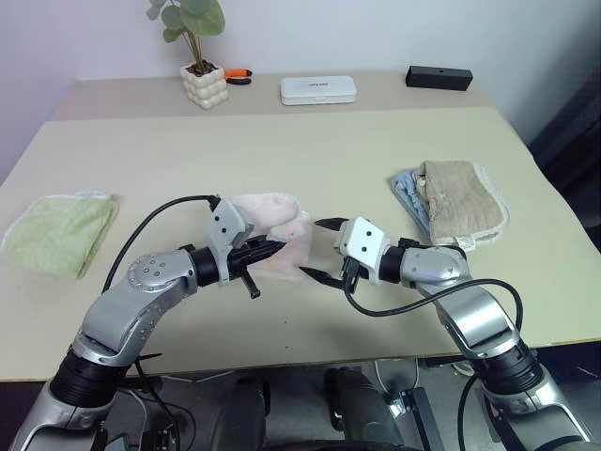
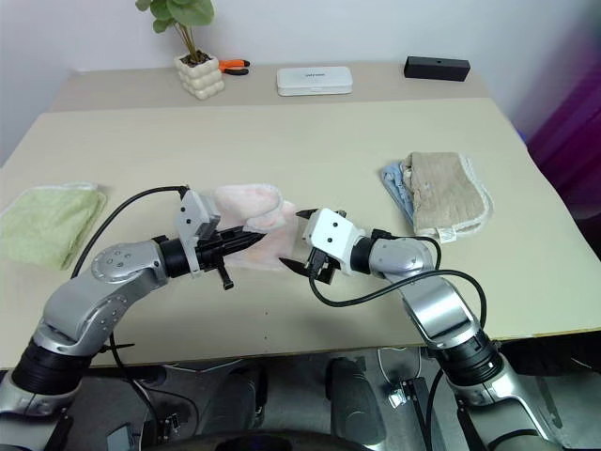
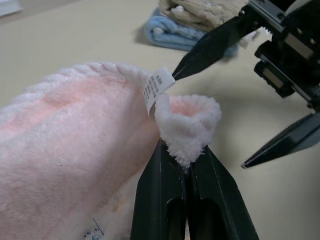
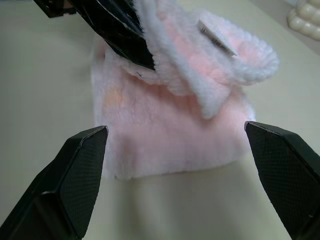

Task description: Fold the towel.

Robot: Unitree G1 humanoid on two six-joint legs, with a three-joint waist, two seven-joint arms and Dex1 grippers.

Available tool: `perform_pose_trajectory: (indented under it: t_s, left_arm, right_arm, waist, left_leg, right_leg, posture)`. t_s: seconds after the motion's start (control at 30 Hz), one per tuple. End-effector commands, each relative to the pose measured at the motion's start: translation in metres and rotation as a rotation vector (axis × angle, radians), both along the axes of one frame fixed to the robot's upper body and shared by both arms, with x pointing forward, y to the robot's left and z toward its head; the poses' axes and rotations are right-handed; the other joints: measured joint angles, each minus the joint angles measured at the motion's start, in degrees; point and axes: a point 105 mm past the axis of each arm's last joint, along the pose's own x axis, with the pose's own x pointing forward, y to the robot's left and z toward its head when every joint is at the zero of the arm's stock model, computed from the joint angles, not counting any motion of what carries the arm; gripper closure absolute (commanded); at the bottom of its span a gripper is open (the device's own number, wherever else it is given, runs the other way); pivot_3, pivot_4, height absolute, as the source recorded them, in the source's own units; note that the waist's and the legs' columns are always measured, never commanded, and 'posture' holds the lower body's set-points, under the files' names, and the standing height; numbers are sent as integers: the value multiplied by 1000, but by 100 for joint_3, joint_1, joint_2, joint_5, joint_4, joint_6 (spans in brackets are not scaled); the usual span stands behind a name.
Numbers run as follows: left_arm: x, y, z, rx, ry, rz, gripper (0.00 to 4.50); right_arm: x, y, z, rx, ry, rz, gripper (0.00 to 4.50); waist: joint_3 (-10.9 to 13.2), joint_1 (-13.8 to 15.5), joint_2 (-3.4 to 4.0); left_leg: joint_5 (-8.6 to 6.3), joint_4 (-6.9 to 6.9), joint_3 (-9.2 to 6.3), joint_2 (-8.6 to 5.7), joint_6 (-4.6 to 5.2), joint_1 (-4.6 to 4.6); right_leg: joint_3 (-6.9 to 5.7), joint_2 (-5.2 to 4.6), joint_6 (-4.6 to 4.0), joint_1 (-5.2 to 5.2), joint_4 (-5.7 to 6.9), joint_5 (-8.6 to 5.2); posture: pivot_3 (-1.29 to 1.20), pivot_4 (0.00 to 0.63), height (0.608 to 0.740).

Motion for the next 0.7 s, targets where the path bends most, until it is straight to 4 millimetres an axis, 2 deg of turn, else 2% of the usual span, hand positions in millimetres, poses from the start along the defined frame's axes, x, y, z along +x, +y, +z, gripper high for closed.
perform_pose_trajectory:
  t_s: [0.03, 0.2, 0.23, 0.3, 0.4, 0.43, 0.47, 0.67, 0.7]
  left_arm:
    - [-11, -16, 1, 32, -40, -88, 4453]
    - [-12, -18, -14, 80, -24, -94, 4453]
    - [-12, -16, -15, 70, -8, -83, 4214]
    - [-10, -11, -14, 60, 5, -59, 3699]
    - [-8, -4, -13, 61, 4, -20, 2285]
    - [-7, 0, -11, 44, 8, 0, 1718]
    - [-7, 8, -4, 8, 24, 26, 1342]
    - [-22, 41, 22, -78, 90, 62, 1342]
    - [-25, 50, 29, -96, 87, 73, 1294]
  right_arm:
    - [-2, 0, 11, 13, -53, 3, 0]
    - [-1, 0, 11, 14, -55, 3, 0]
    - [0, 0, 12, 13, -56, 3, 0]
    - [0, -1, 12, 12, -56, 1, 0]
    - [0, -3, 12, 8, -55, -1, 0]
    - [1, -4, 12, 6, -54, -4, 0]
    - [2, -8, 12, 3, -54, -15, 0]
    - [3, -25, 23, 26, -28, -41, 0]
    - [3, -27, 26, 32, -22, -39, 259]
  waist:
    - [0, 8, 0]
    - [0, -2, 0]
    - [0, -6, 0]
    - [0, -6, 0]
    - [0, -1, 0]
    - [0, -1, 0]
    - [0, -2, 0]
    - [1, -9, 0]
    - [1, -9, 0]
  left_leg:
    - [0, 1, 0, 0, 0, -1]
    - [0, 2, -1, -1, 0, 0]
    - [0, 2, -1, 0, 0, 0]
    - [0, 2, -1, 0, 0, 0]
    - [0, 2, -2, 0, 1, 0]
    - [0, 3, -2, 0, 1, 0]
    - [0, 4, -2, 0, 1, 0]
    - [0, 4, -2, 2, 1, 2]
    - [0, 4, -1, 2, 1, 2]
  right_leg:
    - [0, 0, 0, 0, 0, 0]
    - [0, 1, 2, 1, 1, 1]
    - [0, 1, 2, 1, 1, 1]
    - [0, 1, 7, 1, 2, 4]
    - [0, 0, 10, 1, 2, 6]
    - [0, 0, 10, 1, 3, 5]
    - [0, 0, 9, 1, 3, 5]
    - [-1, -1, 13, 1, 5, 7]
    - [-1, -1, 12, 1, 6, 6]
  posture:
    - [0, 150, 737]
    - [0, 150, 737]
    - [0, 150, 737]
    - [0, 150, 737]
    - [0, 150, 737]
    - [0, 150, 737]
    - [0, 150, 737]
    - [0, 150, 737]
    - [0, 150, 737]
